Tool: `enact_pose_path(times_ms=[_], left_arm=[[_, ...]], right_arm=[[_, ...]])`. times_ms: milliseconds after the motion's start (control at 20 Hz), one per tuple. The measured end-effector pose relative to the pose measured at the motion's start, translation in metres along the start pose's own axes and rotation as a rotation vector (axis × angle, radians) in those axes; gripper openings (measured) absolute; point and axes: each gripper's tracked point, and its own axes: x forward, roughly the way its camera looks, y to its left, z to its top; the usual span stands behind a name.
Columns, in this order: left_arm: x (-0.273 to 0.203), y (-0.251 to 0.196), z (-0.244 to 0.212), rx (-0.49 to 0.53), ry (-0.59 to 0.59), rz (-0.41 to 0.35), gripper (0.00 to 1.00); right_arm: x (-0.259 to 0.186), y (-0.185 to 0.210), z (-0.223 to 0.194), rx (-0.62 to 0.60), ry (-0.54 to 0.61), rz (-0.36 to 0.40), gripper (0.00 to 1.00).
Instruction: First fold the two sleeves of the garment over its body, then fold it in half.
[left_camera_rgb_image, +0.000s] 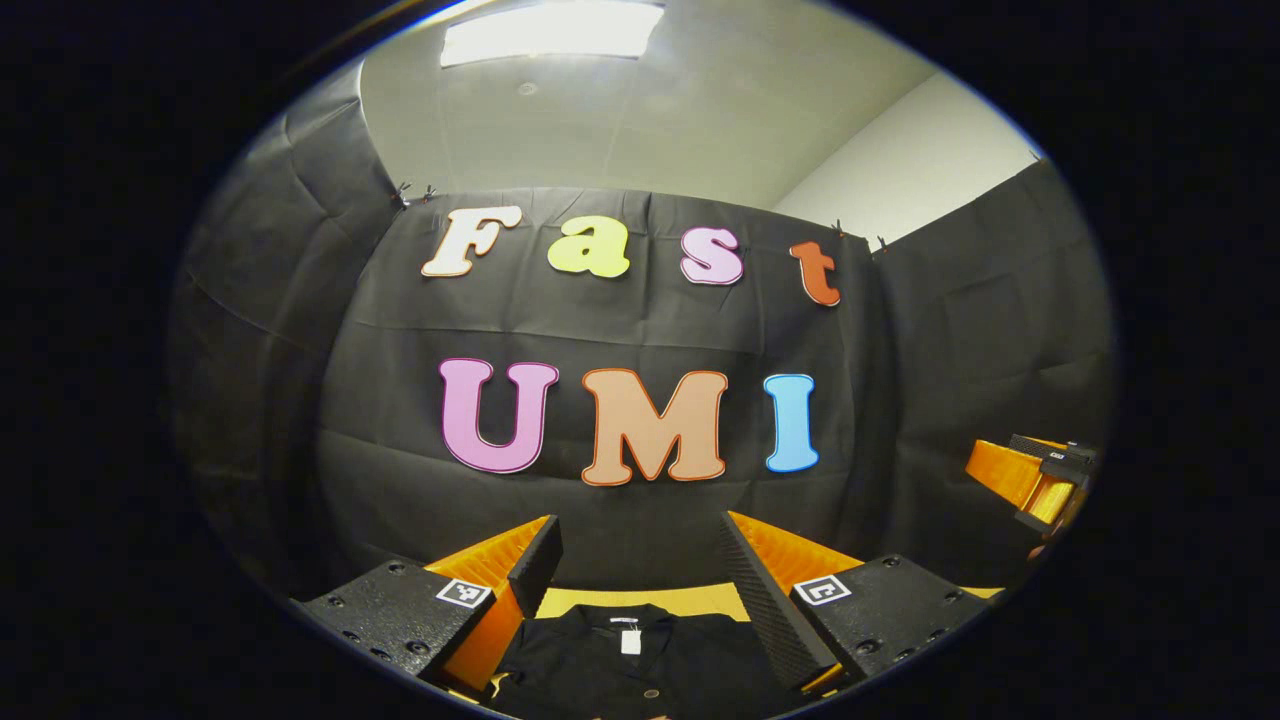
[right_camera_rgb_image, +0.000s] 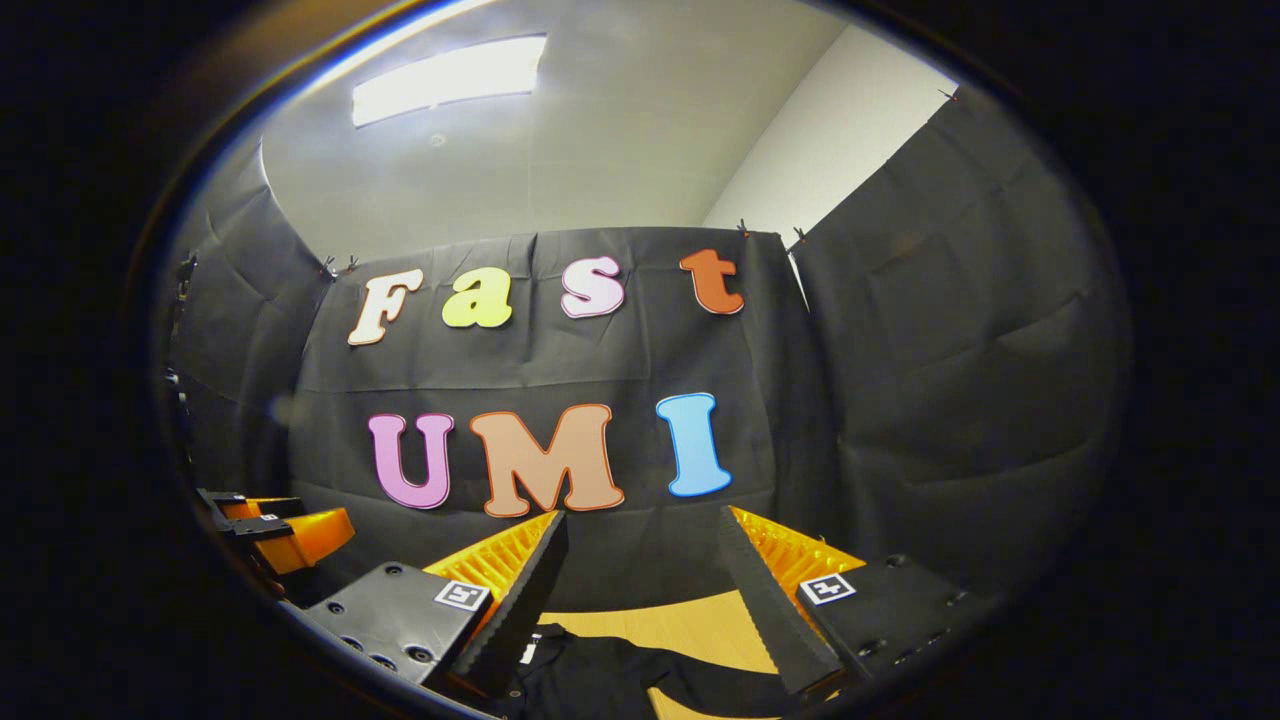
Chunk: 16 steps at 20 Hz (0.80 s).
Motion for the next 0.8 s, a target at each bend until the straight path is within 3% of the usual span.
enact_pose_path(times_ms=[350,800], left_arm=[[0.004,0.004,-0.005,-0.004,0.01,0.021,0.95],[0.0,0.024,-0.003,0.048,0.011,0.067,0.95]], right_arm=[[0.005,0.002,0.004,-0.026,-0.012,0.019,0.93],[0.019,0.015,-0.002,-0.015,0.011,0.061,0.96]])
